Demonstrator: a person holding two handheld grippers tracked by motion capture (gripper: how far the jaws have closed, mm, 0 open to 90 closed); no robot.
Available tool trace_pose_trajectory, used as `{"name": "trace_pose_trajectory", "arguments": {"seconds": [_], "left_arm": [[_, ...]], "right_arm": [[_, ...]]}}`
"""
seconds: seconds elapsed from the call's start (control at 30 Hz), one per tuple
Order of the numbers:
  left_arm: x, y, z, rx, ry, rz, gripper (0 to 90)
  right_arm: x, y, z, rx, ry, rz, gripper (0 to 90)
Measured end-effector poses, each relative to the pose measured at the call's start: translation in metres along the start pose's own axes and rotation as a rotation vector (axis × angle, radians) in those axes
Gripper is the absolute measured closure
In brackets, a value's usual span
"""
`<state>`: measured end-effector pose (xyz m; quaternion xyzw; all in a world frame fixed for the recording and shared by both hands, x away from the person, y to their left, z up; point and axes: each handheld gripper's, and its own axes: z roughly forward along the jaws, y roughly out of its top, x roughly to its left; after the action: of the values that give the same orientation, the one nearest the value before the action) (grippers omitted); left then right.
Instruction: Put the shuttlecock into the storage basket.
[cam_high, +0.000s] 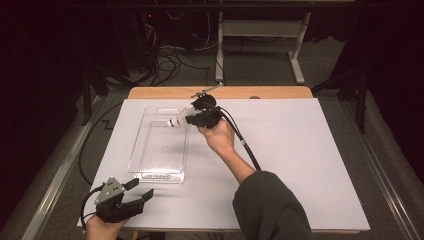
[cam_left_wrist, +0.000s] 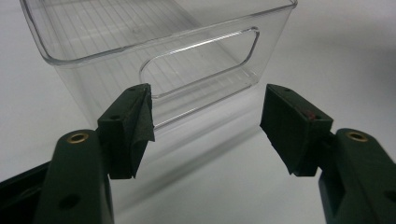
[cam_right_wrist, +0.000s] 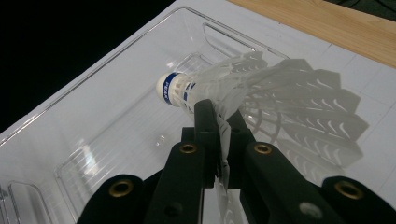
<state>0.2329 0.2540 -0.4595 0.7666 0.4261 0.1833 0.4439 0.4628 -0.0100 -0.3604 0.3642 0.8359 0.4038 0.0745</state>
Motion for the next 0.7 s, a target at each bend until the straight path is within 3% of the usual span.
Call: {"name": "trace_pose_trajectory", "arguments": {"seconds": [0.7], "left_arm": [[-0.001,0.000,0.000,-0.005,-0.008,-0.001,35.1]], "right_arm": [[0.011,0.013,0.025,0.024,0.015,-0.011,89.0]]}}
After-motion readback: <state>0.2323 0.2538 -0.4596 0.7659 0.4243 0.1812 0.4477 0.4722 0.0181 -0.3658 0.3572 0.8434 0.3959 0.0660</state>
